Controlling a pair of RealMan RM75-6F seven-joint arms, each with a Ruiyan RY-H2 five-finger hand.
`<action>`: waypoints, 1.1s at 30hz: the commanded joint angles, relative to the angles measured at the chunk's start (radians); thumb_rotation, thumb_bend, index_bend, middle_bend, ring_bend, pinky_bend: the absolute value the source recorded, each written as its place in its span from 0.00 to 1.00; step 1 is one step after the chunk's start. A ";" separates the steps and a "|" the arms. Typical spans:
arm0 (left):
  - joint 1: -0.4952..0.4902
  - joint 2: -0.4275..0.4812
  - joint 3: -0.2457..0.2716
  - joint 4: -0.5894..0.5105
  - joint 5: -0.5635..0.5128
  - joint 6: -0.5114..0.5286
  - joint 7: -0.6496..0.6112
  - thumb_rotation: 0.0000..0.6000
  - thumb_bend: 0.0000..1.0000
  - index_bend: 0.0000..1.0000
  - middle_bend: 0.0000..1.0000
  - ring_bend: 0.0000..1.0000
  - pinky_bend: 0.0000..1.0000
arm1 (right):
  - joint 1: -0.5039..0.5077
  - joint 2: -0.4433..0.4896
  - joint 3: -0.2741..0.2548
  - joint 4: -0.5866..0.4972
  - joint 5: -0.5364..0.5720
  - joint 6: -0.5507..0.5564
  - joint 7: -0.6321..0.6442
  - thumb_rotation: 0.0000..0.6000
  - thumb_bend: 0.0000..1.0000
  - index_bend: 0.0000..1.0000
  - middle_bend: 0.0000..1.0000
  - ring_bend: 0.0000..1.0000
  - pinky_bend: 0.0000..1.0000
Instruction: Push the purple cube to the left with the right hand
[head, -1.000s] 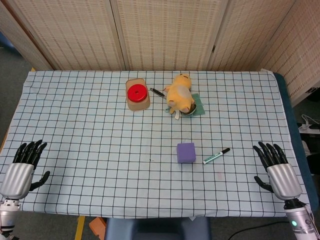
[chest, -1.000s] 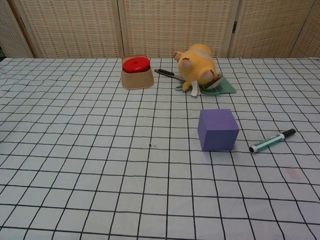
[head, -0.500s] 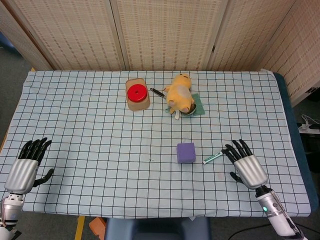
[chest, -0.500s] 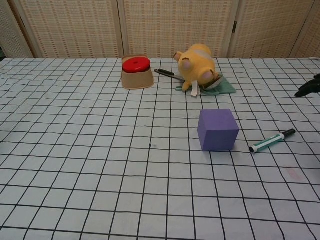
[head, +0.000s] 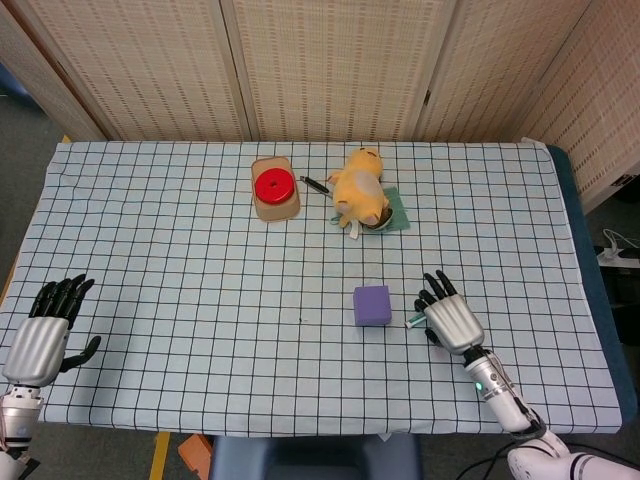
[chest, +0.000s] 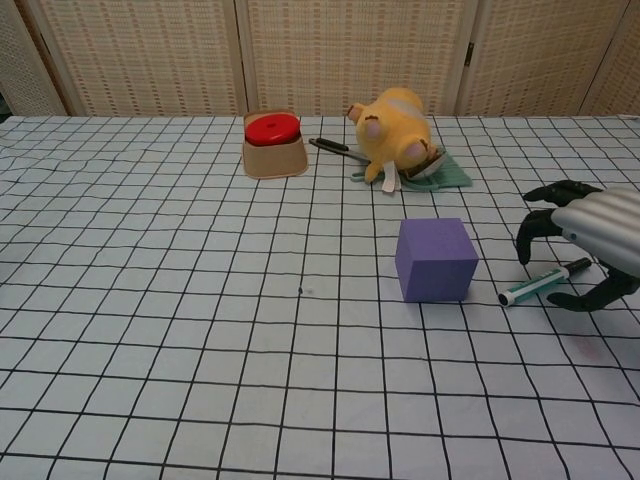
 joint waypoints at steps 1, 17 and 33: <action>-0.001 -0.001 0.001 0.002 -0.002 -0.003 0.002 1.00 0.34 0.00 0.00 0.00 0.02 | 0.020 -0.027 0.001 0.033 0.013 -0.019 -0.007 1.00 0.20 0.44 0.32 0.05 0.01; -0.011 -0.006 -0.007 0.001 -0.027 -0.020 0.020 1.00 0.36 0.00 0.00 0.00 0.02 | 0.054 -0.080 -0.007 0.120 0.069 -0.049 -0.021 1.00 0.21 0.49 0.35 0.08 0.02; -0.010 -0.012 -0.008 0.008 -0.039 -0.019 0.036 1.00 0.37 0.00 0.00 0.00 0.02 | 0.054 -0.082 -0.024 0.131 0.103 -0.048 -0.050 1.00 0.23 0.57 0.40 0.12 0.05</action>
